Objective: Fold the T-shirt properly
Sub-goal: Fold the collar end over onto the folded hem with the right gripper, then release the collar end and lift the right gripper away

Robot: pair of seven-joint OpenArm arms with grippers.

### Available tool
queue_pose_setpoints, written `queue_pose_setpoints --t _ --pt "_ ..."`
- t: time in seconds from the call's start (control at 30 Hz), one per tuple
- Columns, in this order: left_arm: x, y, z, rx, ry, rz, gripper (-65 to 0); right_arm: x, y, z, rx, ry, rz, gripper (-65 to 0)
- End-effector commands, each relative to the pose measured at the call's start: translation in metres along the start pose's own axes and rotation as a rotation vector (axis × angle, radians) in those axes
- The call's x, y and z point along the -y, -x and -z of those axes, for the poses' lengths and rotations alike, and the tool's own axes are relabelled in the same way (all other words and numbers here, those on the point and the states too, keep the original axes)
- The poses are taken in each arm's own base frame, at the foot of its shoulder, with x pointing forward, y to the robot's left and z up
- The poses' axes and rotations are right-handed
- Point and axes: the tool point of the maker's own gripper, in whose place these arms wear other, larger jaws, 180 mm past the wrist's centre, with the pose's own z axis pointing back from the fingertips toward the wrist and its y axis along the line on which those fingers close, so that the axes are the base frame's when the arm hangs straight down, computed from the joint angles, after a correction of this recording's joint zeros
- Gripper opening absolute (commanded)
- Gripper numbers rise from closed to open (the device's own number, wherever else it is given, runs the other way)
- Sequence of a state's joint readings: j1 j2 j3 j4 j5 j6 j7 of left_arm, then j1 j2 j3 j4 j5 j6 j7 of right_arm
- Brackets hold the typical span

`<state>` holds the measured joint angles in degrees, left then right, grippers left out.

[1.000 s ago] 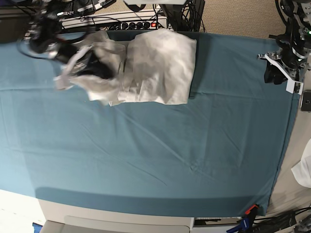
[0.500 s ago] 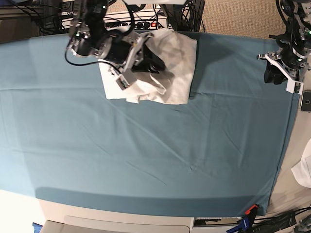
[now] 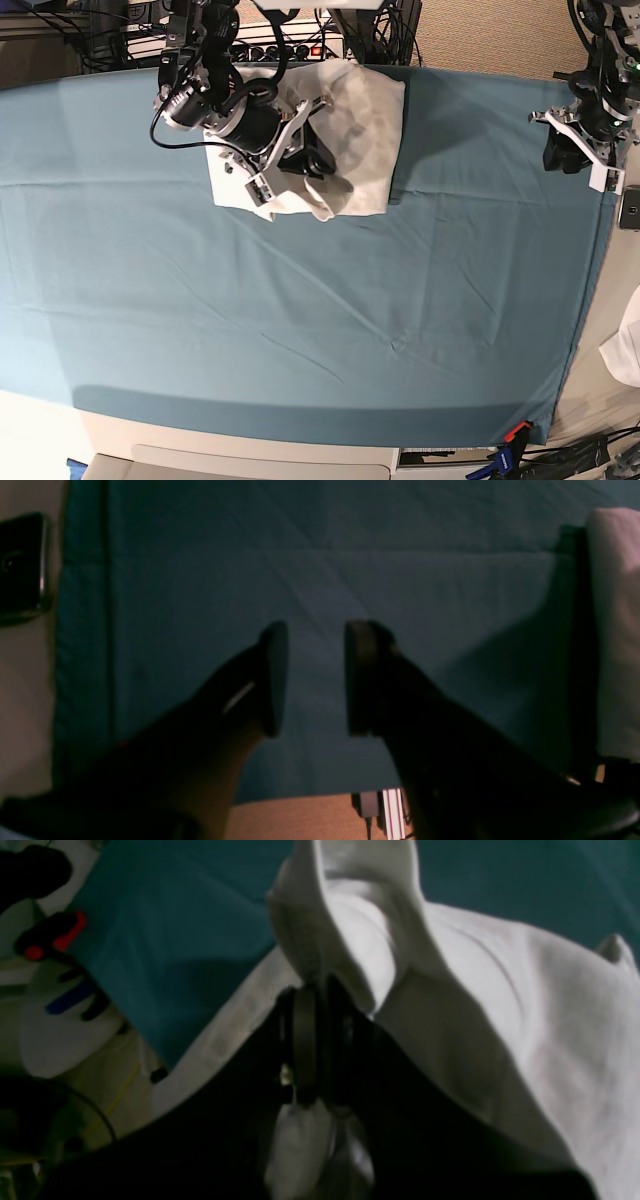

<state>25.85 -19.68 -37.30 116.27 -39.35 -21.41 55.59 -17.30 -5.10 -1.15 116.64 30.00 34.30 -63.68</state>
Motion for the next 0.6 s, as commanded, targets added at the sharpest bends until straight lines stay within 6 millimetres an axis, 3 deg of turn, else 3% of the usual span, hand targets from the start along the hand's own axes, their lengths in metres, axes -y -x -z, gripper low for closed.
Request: queue_pose_setpoints --t 0.0,0.57 --pt "0.0 -0.012 -0.004 0.039 0.006 0.017 -44.3 -0.005 -0.019 -0.002 0.077 -0.017 -0.005 -65.0" --pt "0.0 -0.014 -0.004 0.05 0.006 0.017 -44.3 -0.002 -0.033 -0.003 0.138 -0.006 0.001 -65.0"
